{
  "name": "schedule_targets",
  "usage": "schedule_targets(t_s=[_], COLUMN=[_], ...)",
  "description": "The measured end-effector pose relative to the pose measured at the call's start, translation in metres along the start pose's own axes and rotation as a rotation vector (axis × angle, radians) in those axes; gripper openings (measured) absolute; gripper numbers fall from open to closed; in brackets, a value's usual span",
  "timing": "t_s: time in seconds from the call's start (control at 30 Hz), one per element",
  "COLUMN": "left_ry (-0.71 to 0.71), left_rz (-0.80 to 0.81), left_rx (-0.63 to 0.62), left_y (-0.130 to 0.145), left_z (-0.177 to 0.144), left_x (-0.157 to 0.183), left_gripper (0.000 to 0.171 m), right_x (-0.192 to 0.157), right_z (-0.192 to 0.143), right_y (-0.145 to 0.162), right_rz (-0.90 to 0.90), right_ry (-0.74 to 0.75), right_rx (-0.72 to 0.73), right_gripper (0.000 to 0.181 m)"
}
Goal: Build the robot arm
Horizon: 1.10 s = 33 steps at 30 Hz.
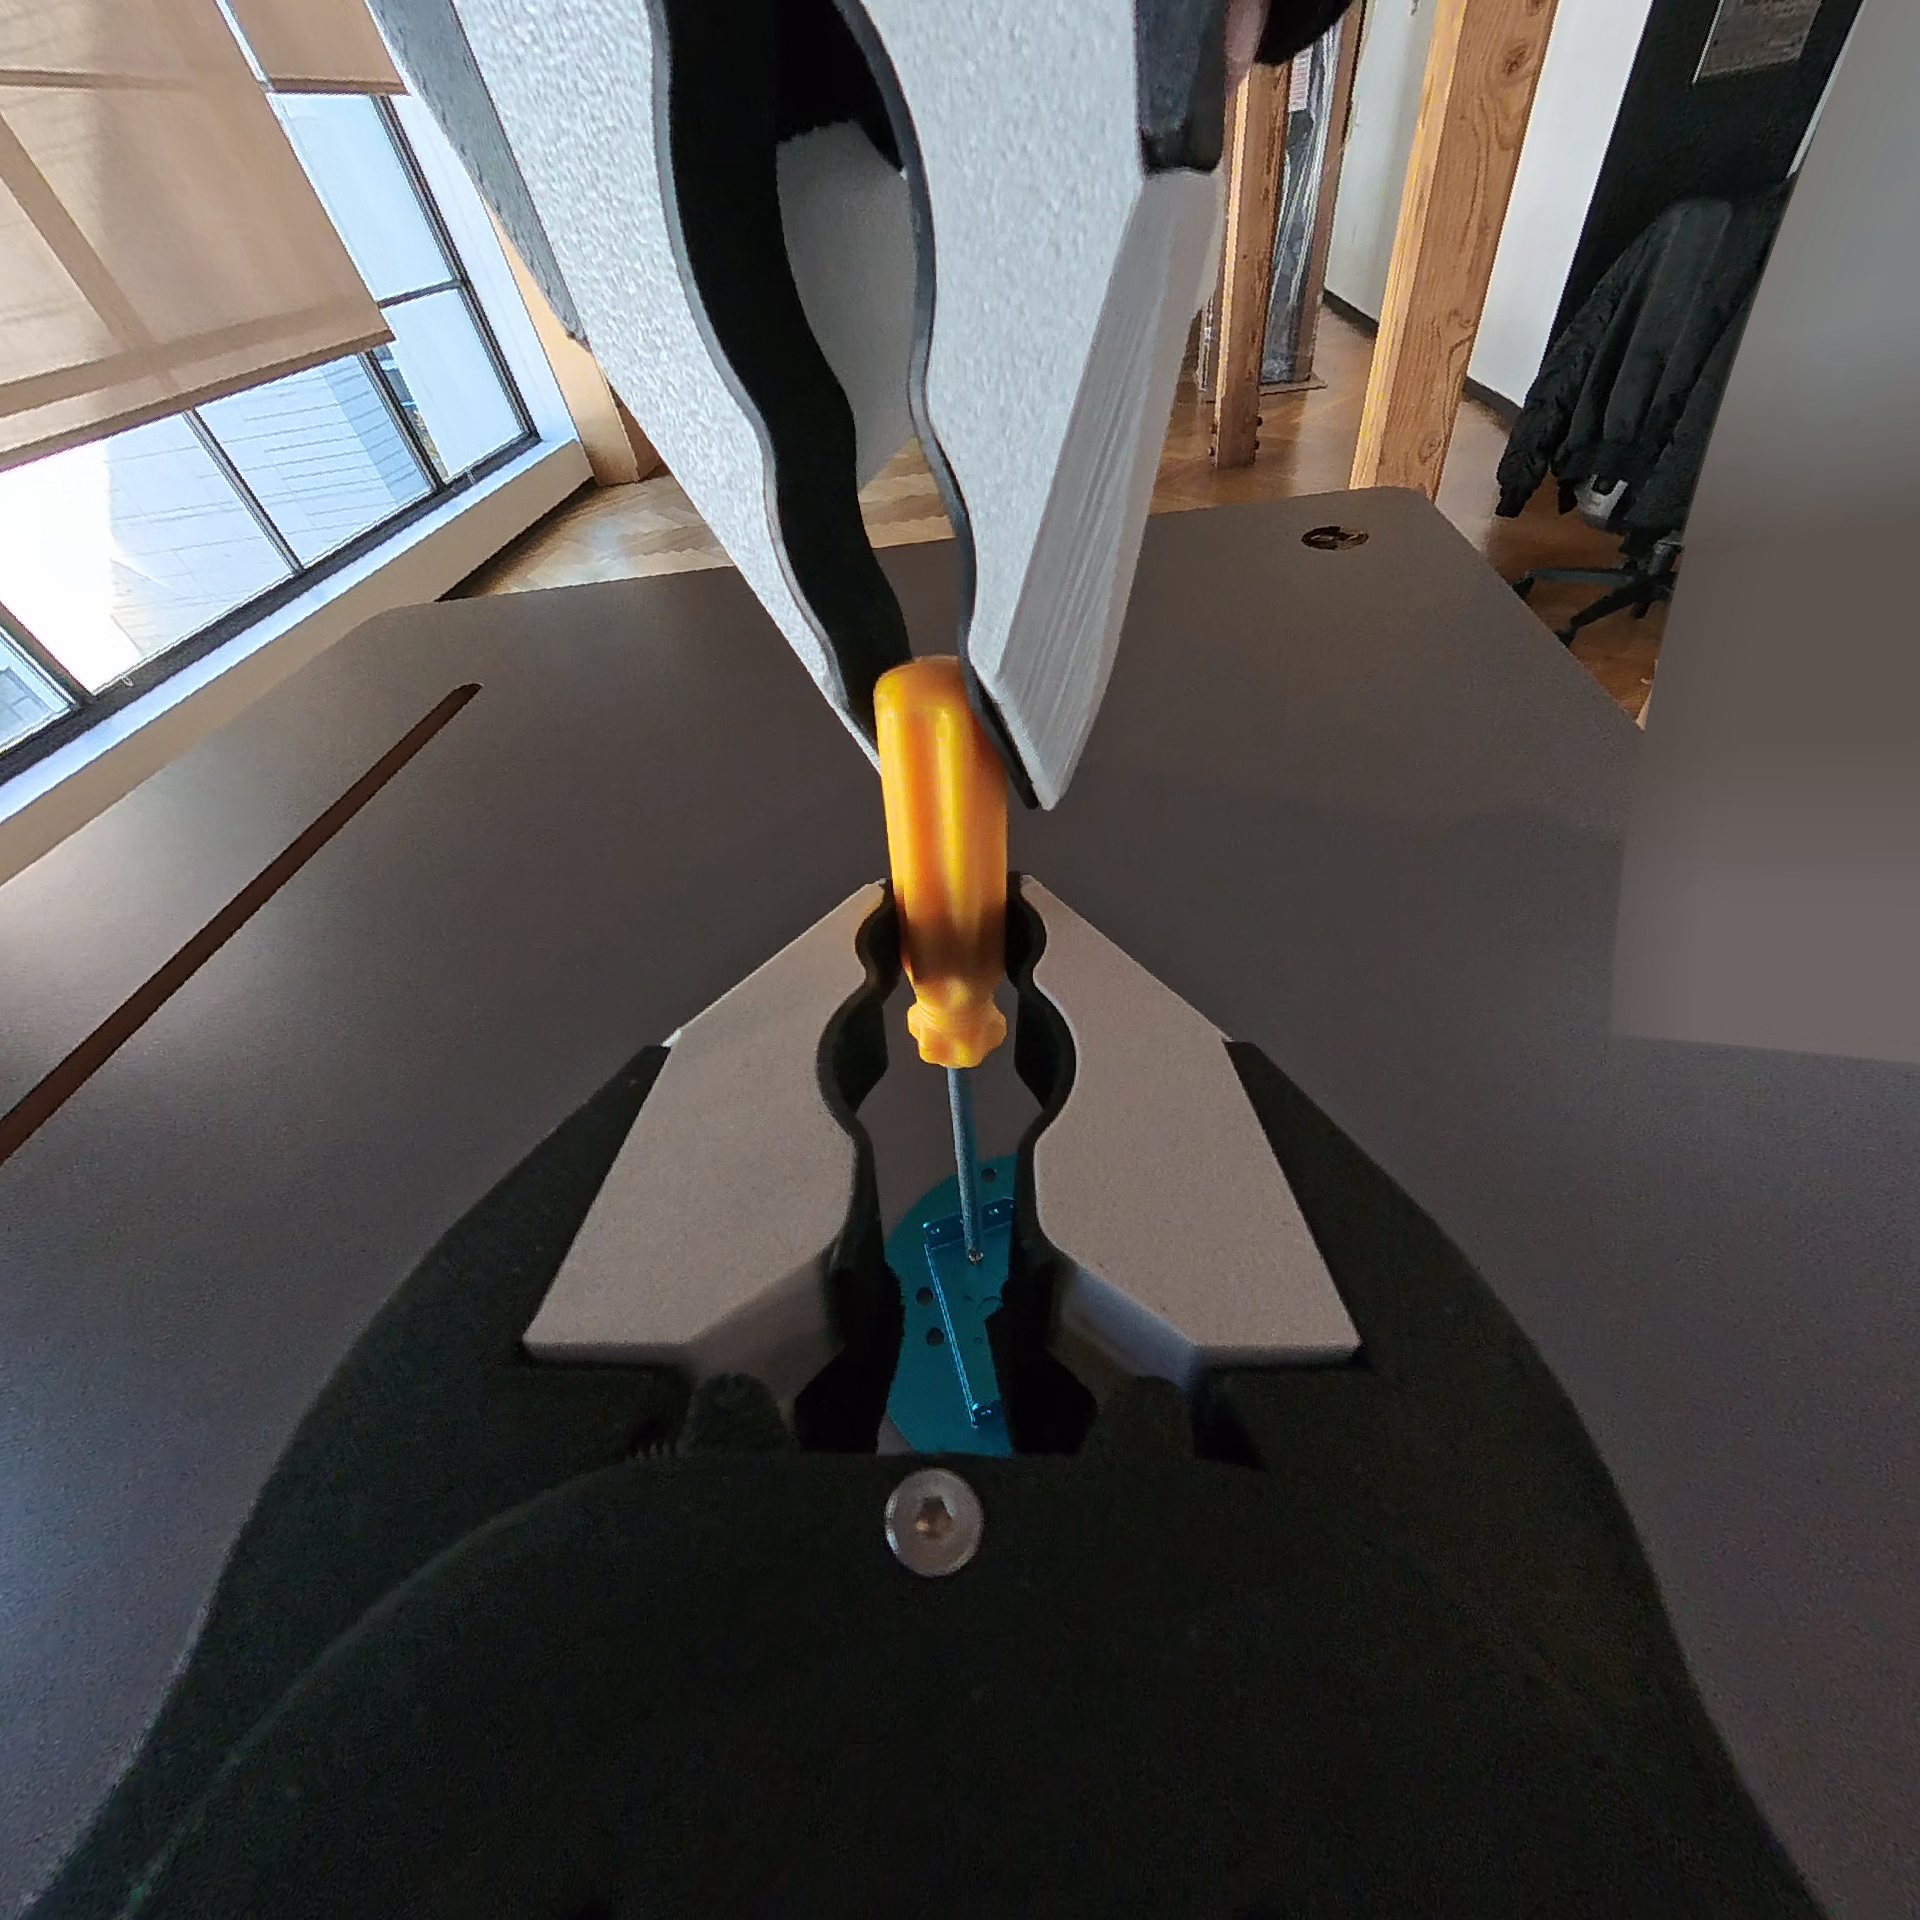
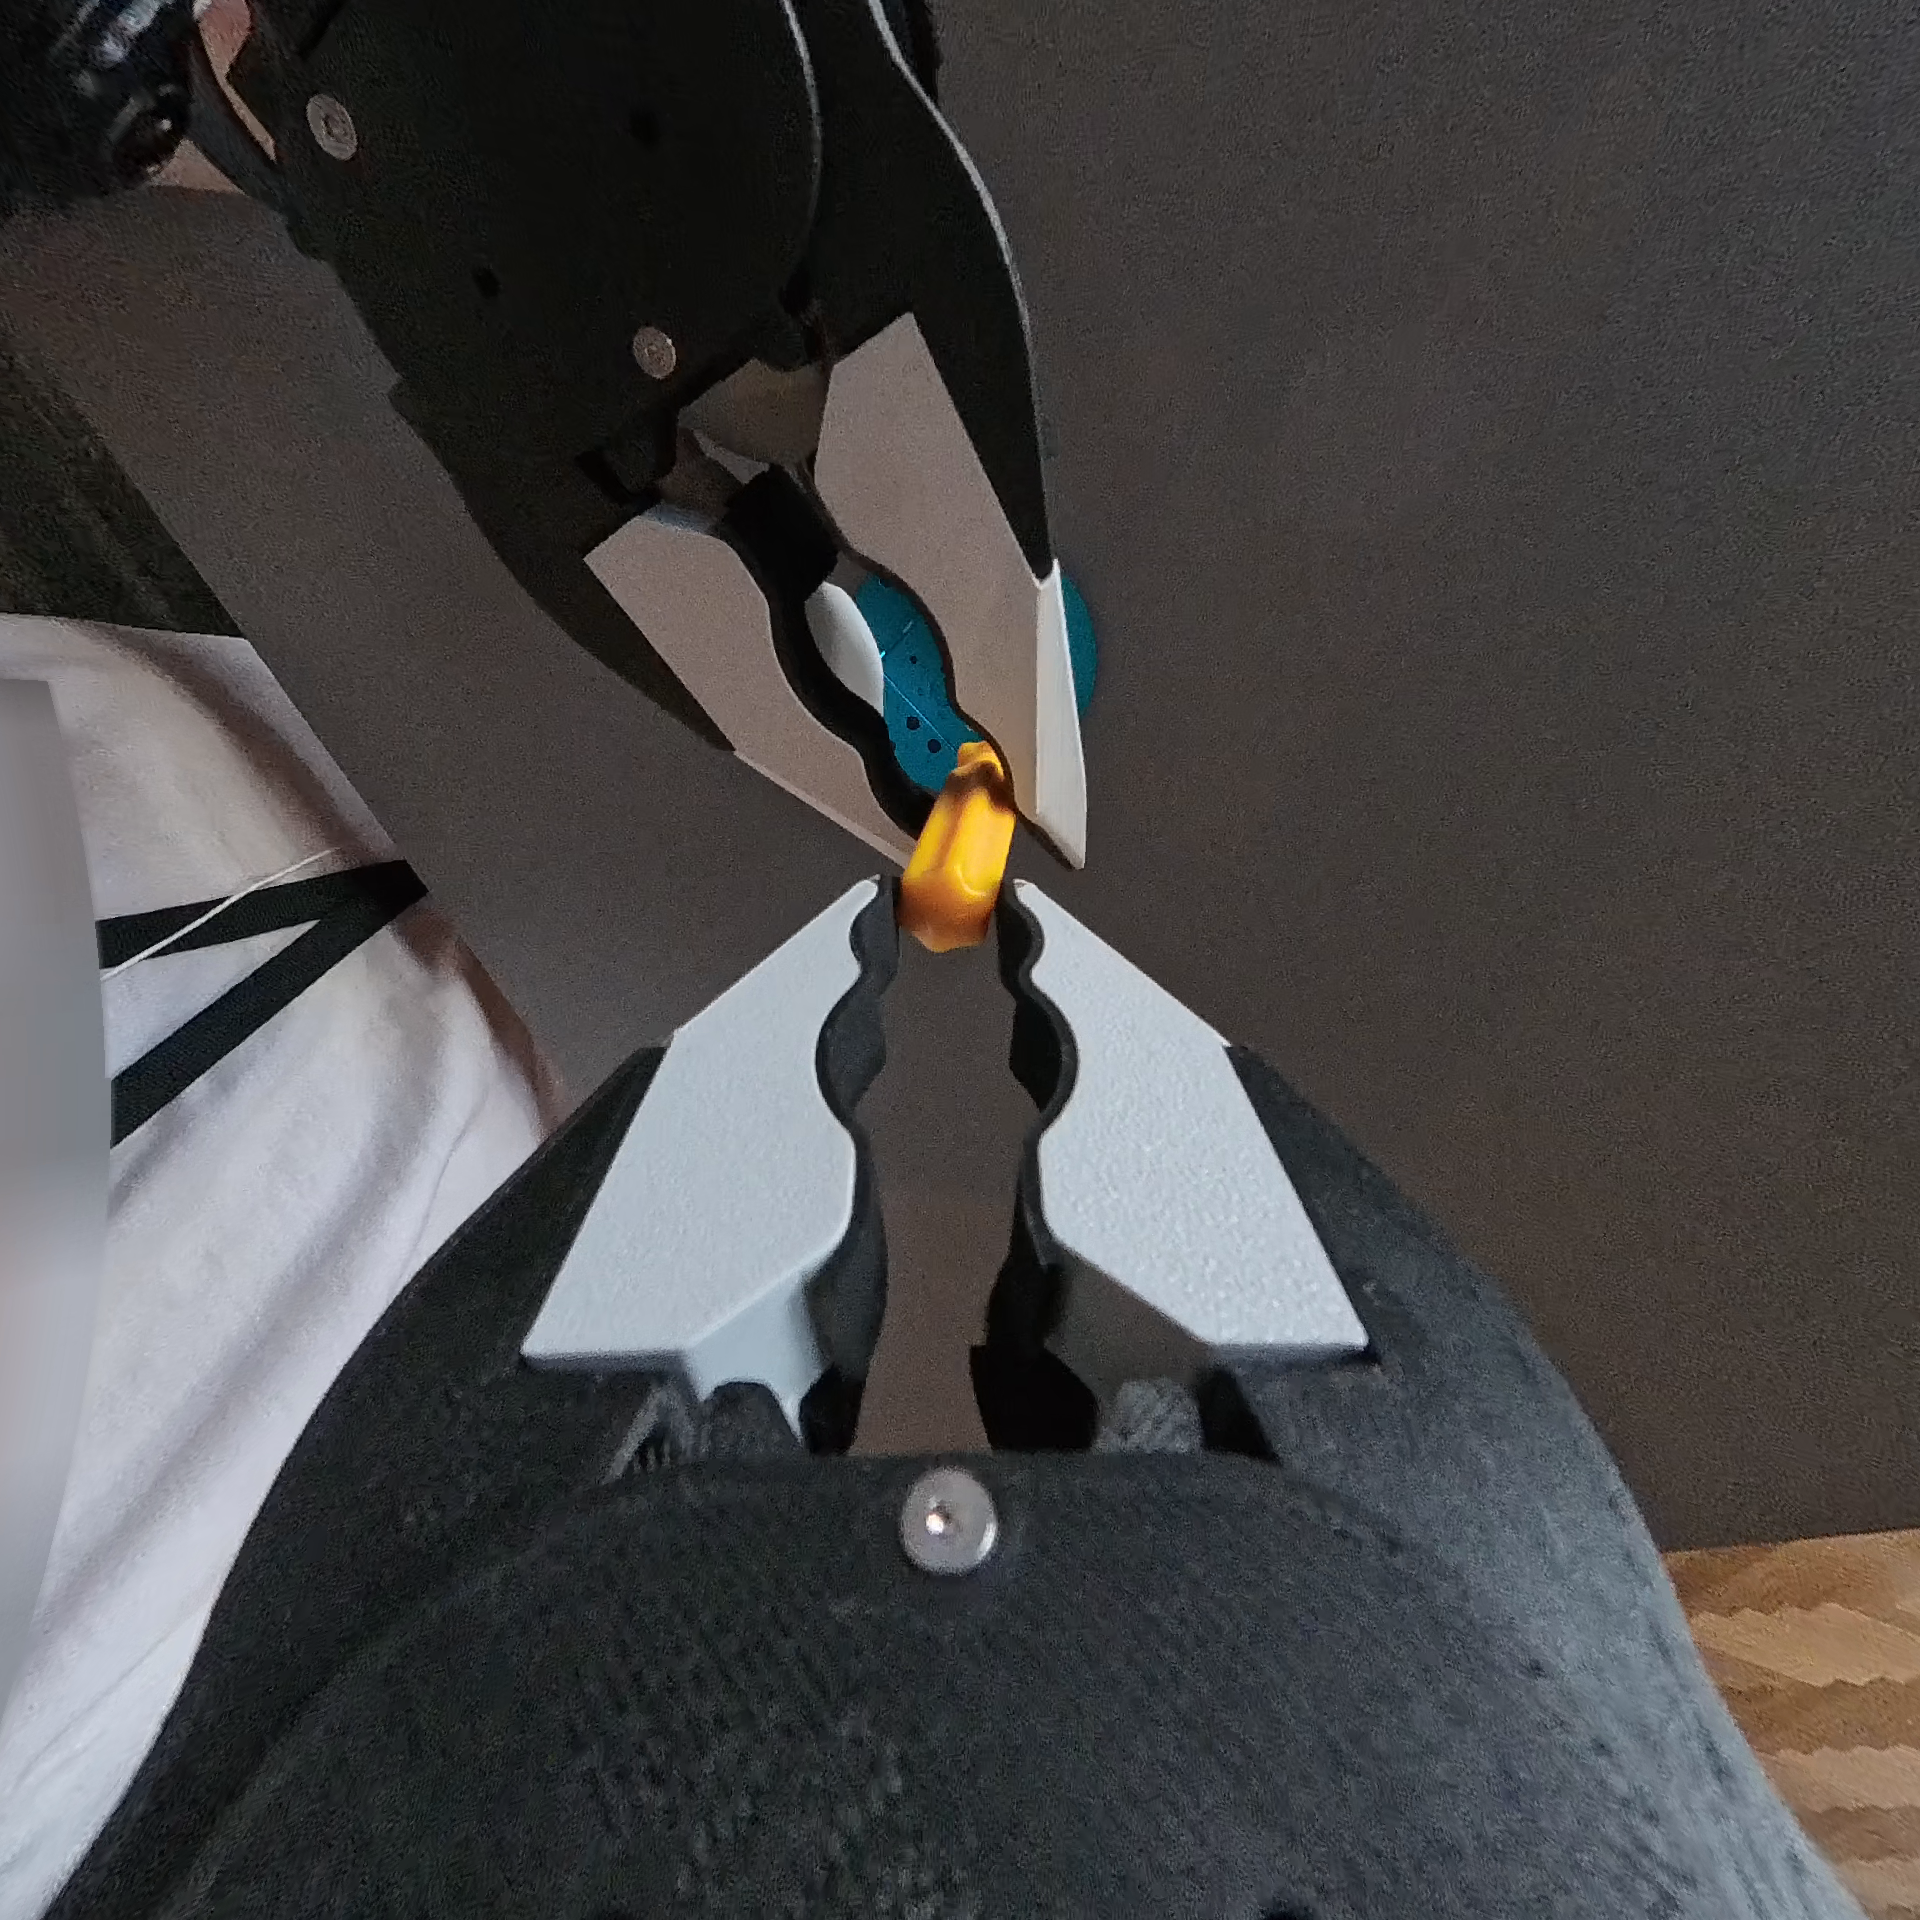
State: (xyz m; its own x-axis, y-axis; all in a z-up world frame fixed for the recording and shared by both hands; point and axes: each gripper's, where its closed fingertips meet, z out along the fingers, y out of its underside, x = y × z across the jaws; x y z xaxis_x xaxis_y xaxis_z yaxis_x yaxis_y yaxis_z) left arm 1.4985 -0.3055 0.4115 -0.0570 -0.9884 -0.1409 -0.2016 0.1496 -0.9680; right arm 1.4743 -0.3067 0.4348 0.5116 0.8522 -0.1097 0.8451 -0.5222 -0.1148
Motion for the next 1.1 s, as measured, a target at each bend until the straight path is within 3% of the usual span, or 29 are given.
schedule_targets(t_s=[0.77, 0.97, 1.1], left_ry=[-0.014, -0.025, -0.037], left_rz=[0.024, 0.036, 0.036], left_rx=[0.035, 0.031, 0.034], left_y=[-0.01, -0.009, -0.009], left_z=[-0.012, -0.015, -0.019], left_x=[-0.003, -0.005, -0.007], left_gripper=[0.017, 0.017, 0.017], right_x=[-0.006, -0.004, -0.013], right_z=[-0.01, -0.02, -0.035], right_y=[-0.01, -0.016, -0.016], right_rz=[-0.091, -0.181, -0.216], right_ry=[0.074, 0.125, 0.076], right_rx=[-0.051, -0.01, 0.09], right_gripper=[0.019, 0.042, 0.054])
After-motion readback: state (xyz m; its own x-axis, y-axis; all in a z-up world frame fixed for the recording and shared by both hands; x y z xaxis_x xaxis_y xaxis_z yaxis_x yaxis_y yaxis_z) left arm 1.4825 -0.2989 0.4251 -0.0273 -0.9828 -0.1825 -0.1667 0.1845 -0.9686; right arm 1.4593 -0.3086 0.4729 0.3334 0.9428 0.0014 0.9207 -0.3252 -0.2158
